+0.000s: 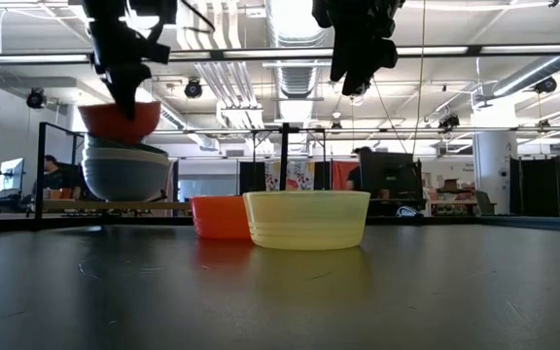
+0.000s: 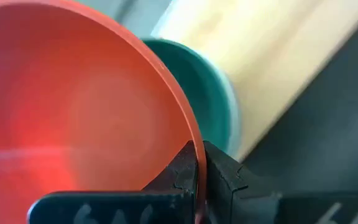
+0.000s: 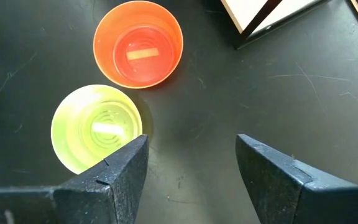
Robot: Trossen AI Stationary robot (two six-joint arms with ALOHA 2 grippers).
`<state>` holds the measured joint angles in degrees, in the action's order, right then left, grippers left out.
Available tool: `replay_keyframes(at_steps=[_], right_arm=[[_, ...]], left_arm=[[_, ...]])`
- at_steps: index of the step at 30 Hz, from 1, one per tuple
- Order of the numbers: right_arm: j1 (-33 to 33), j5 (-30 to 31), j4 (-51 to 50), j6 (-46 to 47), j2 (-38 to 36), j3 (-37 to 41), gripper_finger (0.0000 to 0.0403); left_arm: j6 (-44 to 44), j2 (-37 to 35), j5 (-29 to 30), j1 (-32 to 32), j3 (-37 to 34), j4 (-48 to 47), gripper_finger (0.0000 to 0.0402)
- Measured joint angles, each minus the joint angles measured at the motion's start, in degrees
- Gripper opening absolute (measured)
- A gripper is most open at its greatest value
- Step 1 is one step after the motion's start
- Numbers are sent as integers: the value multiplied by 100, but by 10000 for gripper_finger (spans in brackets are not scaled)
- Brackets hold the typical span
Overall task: Place and stack bowls onto a shelf
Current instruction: Stack the orange bowl on top of the green bowl on the shelf
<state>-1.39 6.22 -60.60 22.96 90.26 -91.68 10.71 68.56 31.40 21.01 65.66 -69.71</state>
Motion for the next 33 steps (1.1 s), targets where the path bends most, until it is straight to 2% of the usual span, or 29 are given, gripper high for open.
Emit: replay_keyframes(at_steps=[3, 14, 20, 33], right_arm=[[0, 0, 0, 0, 0, 0, 228], [0, 16, -2, -20, 0, 0, 228], [0, 44, -3, -22, 0, 4, 228], [-2, 133, -8, -7, 0, 27, 228]], left_arm=[[-213, -5, -558, 263, -189, 295, 0], [-578, -29, -391, 287, 54, 549, 0], [-614, -19, -841, 319, 16, 530, 0], [-622, 286, -831, 603, -21, 463, 0]])
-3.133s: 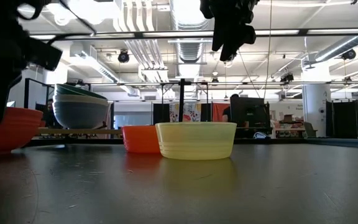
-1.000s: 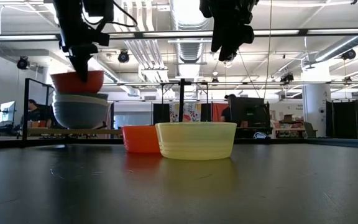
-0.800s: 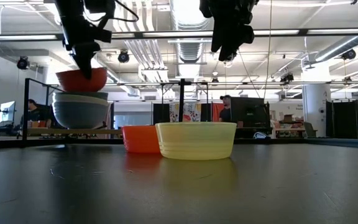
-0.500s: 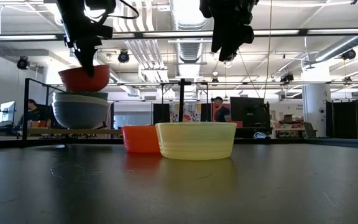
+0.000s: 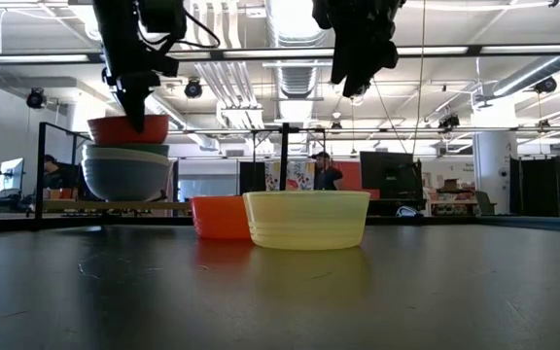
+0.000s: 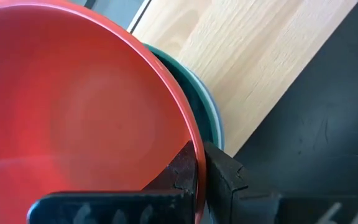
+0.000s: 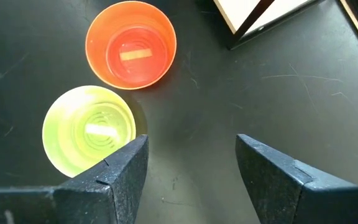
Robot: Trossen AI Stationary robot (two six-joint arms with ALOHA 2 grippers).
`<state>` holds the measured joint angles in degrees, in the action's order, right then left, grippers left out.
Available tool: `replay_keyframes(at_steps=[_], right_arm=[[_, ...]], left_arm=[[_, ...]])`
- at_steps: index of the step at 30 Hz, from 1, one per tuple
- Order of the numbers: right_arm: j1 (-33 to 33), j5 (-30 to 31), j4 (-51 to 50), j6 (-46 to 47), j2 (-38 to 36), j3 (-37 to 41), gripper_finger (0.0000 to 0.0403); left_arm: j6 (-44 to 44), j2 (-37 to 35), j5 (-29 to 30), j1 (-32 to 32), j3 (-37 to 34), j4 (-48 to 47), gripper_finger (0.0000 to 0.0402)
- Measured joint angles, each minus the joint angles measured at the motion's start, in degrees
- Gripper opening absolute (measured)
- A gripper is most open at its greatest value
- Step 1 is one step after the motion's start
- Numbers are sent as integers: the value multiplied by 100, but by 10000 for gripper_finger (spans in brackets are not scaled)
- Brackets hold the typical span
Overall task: Place and stack bowls onto a shelf
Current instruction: Stack the orange bowl on top of the green bowl on the shelf, then put the pink bowl on the shelf
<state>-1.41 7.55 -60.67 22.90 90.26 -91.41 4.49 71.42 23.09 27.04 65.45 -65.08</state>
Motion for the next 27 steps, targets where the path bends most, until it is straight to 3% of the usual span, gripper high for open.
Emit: replay_keyframes(at_steps=[9, 20, 27], right_arm=[[0, -1, 2, 2, 0, 156, 228], [0, -5, -16, 50, 0, 328, 228], [23, -369, -70, 586, 0, 325, 228]], left_arm=[[39, 141, -6, 51, -2, -60, 7], [64, 141, 29, 55, 43, -475, 107], [337, 9, -355, 6, 566, -910, 132]])
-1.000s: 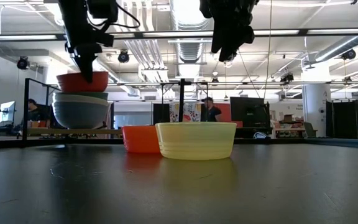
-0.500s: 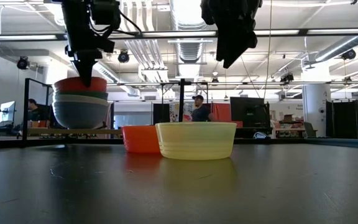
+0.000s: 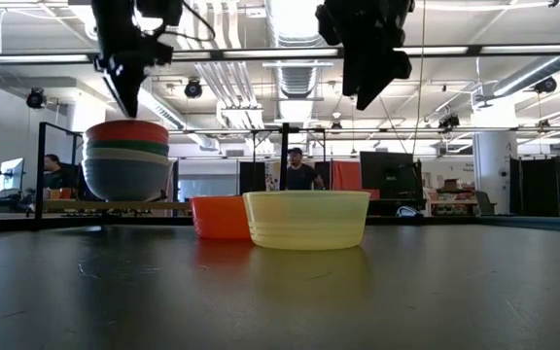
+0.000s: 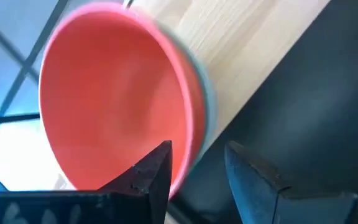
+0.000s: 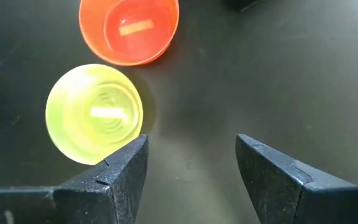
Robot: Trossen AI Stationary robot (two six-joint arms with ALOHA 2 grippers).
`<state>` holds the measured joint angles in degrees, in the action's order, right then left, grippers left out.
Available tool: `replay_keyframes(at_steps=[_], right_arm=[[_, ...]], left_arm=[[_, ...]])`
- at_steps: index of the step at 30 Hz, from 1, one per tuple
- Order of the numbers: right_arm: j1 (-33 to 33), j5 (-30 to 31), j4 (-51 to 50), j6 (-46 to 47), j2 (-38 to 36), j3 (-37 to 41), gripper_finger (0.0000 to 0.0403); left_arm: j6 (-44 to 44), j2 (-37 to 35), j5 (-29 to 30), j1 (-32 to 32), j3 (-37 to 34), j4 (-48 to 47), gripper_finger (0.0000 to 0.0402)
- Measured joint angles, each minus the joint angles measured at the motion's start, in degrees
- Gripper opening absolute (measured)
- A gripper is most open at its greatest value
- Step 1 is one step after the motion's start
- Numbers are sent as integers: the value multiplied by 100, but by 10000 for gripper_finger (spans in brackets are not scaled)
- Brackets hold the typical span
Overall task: Place and stack bowls onto a shelf
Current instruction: Put the pink bowl on the shelf
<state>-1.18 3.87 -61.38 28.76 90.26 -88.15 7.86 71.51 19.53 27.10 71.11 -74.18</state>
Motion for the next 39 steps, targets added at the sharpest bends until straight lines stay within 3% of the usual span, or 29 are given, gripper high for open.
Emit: replay_keyframes(at_steps=[7, 19, 27, 39], right_arm=[[337, -88, 45, 232, 164, 74, 228], [1058, -93, 134, 1763, 591, 93, 228], [1867, -915, -495, 2644, 706, 117, 228], [3320, -1251, -1128, 2202, 667, 701, 228]], left_arm=[[254, -321, -214, -468, 237, 301, 132], [666, -359, -217, -1568, 228, 599, 132], [722, -353, -214, -2088, 226, 628, 132], [443, -353, -195, -2187, 226, 1188, 132]])
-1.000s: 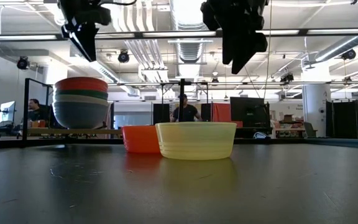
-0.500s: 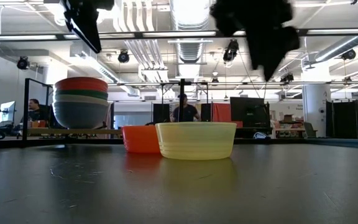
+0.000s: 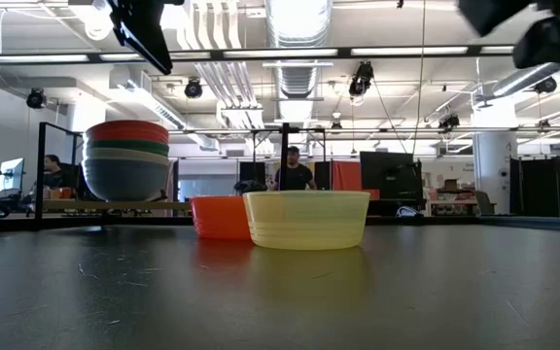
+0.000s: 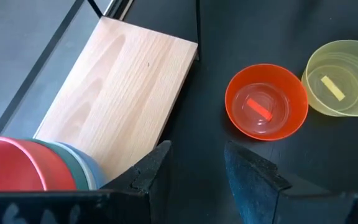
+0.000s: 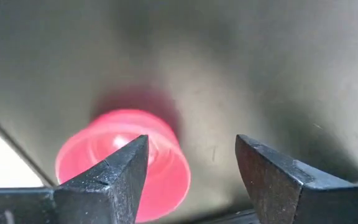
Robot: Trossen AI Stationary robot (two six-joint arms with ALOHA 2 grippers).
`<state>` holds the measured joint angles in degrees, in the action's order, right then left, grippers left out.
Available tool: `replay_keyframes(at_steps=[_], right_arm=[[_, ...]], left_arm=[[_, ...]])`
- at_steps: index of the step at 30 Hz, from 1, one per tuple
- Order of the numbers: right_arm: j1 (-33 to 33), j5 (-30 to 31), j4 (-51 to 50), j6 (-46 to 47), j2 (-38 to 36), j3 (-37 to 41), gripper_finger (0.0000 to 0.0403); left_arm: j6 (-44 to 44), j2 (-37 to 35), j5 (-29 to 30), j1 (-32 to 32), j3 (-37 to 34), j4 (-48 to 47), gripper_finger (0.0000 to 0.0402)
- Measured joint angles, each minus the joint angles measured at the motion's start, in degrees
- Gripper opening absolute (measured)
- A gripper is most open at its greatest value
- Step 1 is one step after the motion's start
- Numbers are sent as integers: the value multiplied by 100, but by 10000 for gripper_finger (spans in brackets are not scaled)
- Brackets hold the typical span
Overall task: Place and stack bowls onto a shelf
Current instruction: Put the pink bowl on the shelf
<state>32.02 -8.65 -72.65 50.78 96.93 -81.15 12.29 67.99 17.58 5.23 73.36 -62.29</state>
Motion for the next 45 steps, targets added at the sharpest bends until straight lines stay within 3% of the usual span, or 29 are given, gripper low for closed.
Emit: replay_keyframes(at_steps=[8, 26, 31, 39, 45], right_arm=[[708, -42, 227, -410, -16, 534, 228], [770, 131, 1845, -434, -118, 1993, 222], [759, 66, 2137, -430, -118, 2004, 172], [598, -85, 2254, -218, -118, 1917, 24], [438, -119, 2244, 209, -118, 1901, 9]], left_arm=[[87, 0, 0, 0, -2, 32, 132], [221, -2, -9, -33, -2, 294, 132], [221, -2, -10, -33, -3, 308, 132], [219, 13, -11, -33, -4, 325, 132], [221, 28, -14, -33, -4, 323, 132]])
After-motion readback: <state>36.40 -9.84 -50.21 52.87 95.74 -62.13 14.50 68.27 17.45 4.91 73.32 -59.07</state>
